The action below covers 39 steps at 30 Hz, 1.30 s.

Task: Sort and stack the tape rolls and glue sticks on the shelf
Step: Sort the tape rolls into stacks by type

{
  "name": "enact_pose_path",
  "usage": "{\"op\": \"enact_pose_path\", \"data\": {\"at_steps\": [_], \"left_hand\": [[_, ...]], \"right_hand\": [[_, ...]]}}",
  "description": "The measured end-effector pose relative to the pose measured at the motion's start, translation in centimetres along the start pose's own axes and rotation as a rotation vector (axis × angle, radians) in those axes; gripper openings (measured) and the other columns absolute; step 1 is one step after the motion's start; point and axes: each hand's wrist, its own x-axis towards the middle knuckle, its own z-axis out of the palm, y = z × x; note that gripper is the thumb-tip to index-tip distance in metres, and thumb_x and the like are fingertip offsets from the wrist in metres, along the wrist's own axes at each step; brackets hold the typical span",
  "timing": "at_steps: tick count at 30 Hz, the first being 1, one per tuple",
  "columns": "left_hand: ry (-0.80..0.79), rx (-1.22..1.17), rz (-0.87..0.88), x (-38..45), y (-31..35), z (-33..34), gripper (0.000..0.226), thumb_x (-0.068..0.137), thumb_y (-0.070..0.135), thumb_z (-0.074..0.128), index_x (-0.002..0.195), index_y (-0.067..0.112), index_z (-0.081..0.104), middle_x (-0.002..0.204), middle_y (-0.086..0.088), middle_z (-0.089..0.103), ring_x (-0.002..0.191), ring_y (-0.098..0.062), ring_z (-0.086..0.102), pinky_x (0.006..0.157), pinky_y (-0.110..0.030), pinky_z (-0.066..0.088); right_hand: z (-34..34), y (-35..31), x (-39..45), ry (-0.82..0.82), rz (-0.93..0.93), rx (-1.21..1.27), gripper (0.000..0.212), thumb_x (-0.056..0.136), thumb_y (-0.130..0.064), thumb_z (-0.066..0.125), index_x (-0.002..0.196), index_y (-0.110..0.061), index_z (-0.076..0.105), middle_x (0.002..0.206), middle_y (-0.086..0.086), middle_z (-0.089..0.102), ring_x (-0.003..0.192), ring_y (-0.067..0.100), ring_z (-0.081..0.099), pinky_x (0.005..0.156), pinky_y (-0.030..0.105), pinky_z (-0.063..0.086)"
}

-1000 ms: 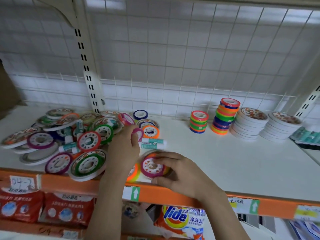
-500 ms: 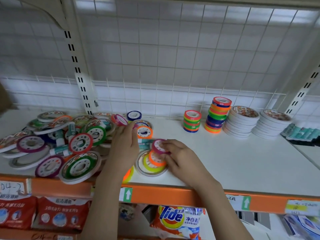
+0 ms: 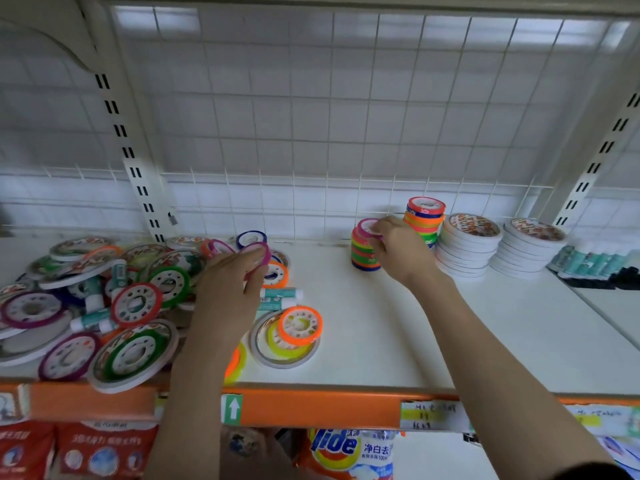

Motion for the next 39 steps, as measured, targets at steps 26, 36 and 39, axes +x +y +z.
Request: {"op": "enact_pose_path", "data": {"at_steps": [26,36,39], "left_hand": [[-0.037,0.098,0.165,2.0,1.9,4.4,0.031,0.085,0.016,0.051,0.106,0.004,0.069,0.099,-0.015,0.07,0.094,-0.034,0.061,0.086,-0.037,0.043],[-0.186,0.103,0.35,8.4,7.9,11.0,0.026,0.089,0.012,0.05,0.106,0.006,0.069,0.093,-0.019,0.067,0.092,-0.037,0.054,0.078,-0.037,0.044],[-0.248,0.179,0.316,10.0,8.7,12.4,0.025,0.091,0.013,0.051,0.11,0.011,0.067,0.097,-0.017,0.064,0.096,-0.033,0.053,0.079,-0.036,0.044]], "right_hand": [[0.5,2.1,-2.9,-0.011,-0.017,0.007,0.037,0.091,-0.017,0.051,0.124,-0.002,0.054,0.126,0.012,0.053,0.118,0.029,0.046,0.094,0.033,0.039],[1.4,6.5,-9.2,-0.169,0.209,-0.023,0.044,0.097,-0.037,0.041,0.128,-0.007,0.049,0.138,0.009,0.046,0.13,0.024,0.038,0.108,0.026,0.027],[1.8,6.5,-9.4,-0.163,0.222,-0.014,0.046,0.098,-0.038,0.038,0.13,-0.007,0.048,0.141,0.008,0.043,0.132,0.023,0.035,0.11,0.025,0.024]]}}
